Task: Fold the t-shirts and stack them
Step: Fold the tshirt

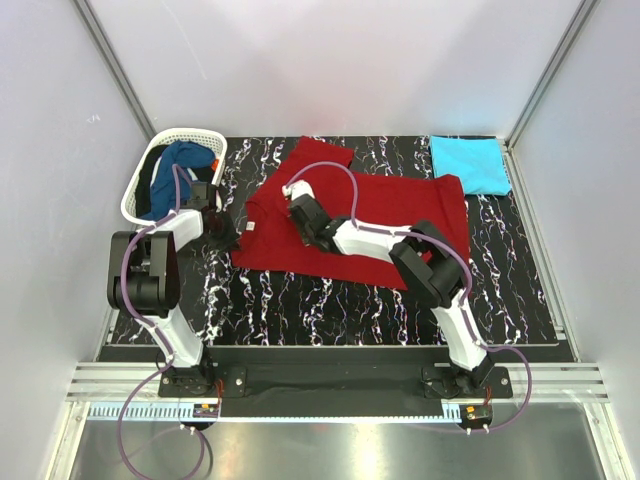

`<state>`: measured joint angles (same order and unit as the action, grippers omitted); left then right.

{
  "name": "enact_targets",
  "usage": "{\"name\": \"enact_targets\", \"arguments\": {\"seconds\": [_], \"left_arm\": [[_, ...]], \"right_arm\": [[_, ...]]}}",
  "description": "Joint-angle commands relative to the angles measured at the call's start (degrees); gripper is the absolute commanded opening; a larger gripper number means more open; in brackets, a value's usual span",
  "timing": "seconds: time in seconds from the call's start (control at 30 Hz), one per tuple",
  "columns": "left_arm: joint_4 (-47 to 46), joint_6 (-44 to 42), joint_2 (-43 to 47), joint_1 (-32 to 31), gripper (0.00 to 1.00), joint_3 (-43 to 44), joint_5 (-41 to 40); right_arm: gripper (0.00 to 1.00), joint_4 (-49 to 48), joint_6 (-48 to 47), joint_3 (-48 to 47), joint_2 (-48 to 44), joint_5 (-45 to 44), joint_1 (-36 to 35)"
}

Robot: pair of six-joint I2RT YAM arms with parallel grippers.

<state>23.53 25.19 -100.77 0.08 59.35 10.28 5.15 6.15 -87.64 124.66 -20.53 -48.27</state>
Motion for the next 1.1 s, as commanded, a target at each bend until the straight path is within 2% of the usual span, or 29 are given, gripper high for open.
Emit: {"name": "enact_targets", "arguments": {"seconds": [0.0, 0.37, 0.7, 1.07], "left_arm": [[1.2, -2.2, -1.4, 0.2, 0.0, 1.4, -4.5], [4.0, -2.2, -1.9, -2.4, 0.0, 1.2, -7.9], [5.7, -2.6, -2.0, -2.4, 0.0, 1.7, -11.7], [6.5, -1.5, -0.7, -2.4, 0.0, 0.3, -14.5]], "right_arm": [[0.0, -2.3, 1.8, -1.7, -4.1, -2.0, 3.2], [0.0, -2.7, 5.4, 0.4, -3.9, 1.4, 7.7], [0.0, 1.5, 9.7, -1.1, -4.2, -3.8, 9.0], [0.0, 1.8, 12.8, 1.9, -5.3, -7.0, 9.9]]}}
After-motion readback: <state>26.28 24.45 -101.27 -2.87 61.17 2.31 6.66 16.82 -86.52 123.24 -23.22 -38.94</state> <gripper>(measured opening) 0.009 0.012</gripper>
